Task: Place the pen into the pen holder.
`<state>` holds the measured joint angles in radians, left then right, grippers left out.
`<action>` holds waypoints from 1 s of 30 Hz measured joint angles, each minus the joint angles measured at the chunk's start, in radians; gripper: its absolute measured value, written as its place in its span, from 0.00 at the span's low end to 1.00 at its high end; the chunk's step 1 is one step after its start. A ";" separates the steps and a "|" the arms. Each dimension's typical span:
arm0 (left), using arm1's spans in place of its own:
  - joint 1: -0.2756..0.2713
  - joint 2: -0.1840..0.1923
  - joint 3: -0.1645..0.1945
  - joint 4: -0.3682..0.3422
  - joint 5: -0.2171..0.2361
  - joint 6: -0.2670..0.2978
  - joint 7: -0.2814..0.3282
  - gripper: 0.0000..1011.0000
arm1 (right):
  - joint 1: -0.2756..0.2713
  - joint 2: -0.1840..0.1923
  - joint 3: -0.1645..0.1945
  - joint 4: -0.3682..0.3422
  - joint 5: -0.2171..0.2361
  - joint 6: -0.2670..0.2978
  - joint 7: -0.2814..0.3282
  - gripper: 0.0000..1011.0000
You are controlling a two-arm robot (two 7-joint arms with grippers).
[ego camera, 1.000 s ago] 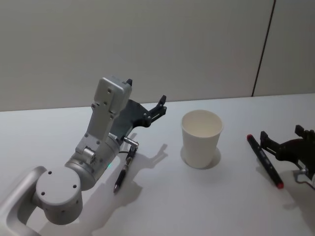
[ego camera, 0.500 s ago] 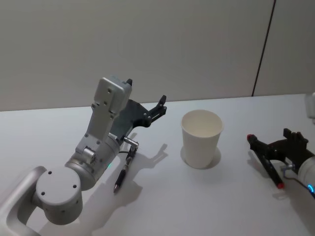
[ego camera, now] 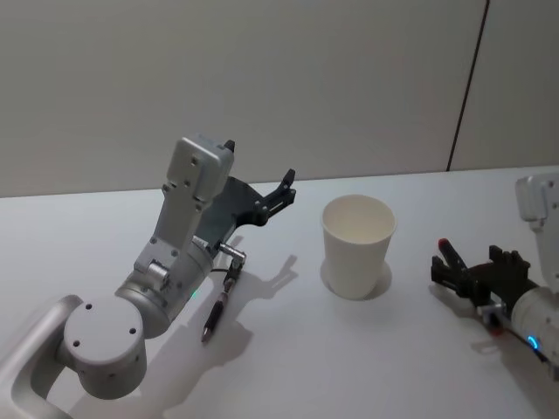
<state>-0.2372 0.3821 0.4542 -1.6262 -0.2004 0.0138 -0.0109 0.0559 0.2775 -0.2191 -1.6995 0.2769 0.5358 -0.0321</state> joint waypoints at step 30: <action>0.000 0.000 0.000 0.000 0.000 0.000 0.000 0.99 | -0.004 -0.028 -0.020 0.028 -0.037 -0.011 -0.012 0.61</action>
<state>-0.2372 0.3821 0.4542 -1.6262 -0.2005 0.0138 -0.0109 0.0514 0.2496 -0.2390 -1.6716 0.2399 0.5245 -0.0439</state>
